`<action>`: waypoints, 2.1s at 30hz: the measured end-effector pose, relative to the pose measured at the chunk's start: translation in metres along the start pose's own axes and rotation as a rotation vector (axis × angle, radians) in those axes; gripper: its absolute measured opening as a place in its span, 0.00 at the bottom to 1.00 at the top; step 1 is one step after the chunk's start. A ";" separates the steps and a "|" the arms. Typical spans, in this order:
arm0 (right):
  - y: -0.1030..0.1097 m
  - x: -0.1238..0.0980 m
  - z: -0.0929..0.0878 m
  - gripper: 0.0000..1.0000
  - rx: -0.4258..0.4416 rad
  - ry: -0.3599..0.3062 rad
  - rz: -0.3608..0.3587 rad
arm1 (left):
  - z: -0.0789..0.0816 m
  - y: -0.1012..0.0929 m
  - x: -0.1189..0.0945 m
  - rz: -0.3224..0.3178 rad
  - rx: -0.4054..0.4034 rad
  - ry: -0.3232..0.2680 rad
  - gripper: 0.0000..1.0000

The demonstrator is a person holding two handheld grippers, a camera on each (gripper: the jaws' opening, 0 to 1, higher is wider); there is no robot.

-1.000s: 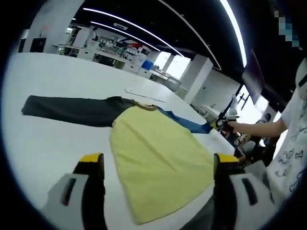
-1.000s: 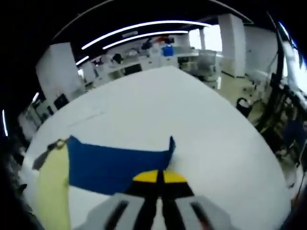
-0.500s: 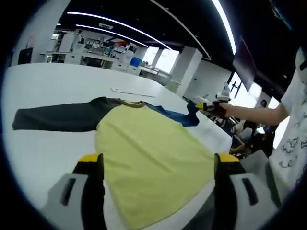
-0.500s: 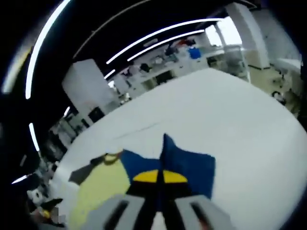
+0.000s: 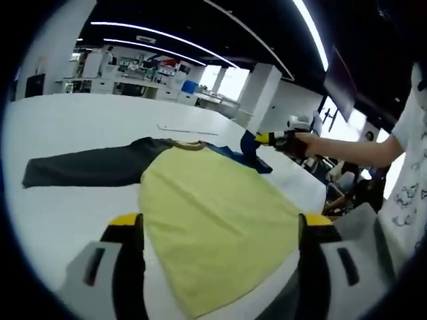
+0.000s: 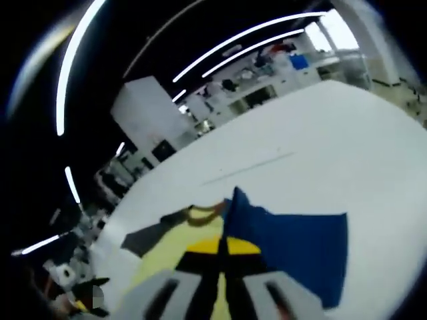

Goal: Fold the garment on the visible template until the final outline fits inside the template.

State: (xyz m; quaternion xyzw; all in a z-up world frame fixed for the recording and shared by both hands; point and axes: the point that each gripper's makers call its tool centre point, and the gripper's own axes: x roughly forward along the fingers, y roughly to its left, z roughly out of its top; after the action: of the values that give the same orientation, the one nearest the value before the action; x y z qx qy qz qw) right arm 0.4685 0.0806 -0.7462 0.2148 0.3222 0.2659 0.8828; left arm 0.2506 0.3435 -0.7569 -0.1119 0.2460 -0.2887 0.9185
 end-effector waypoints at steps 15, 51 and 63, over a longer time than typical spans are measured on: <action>0.076 0.059 -0.021 0.00 0.004 0.057 0.134 | -0.003 0.001 0.001 -0.012 -0.021 -0.015 0.94; 0.164 0.171 -0.086 0.00 -0.110 0.200 0.196 | -0.009 0.006 -0.020 0.040 -0.084 -0.053 0.93; 0.157 0.183 -0.109 0.00 -0.124 0.260 0.174 | -0.008 0.012 -0.024 0.065 -0.102 -0.075 0.93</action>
State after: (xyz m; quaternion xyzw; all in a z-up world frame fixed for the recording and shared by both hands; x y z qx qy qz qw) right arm 0.4618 0.3349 -0.8192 0.1510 0.3967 0.3863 0.8189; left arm 0.2348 0.3664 -0.7586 -0.1610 0.2294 -0.2414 0.9291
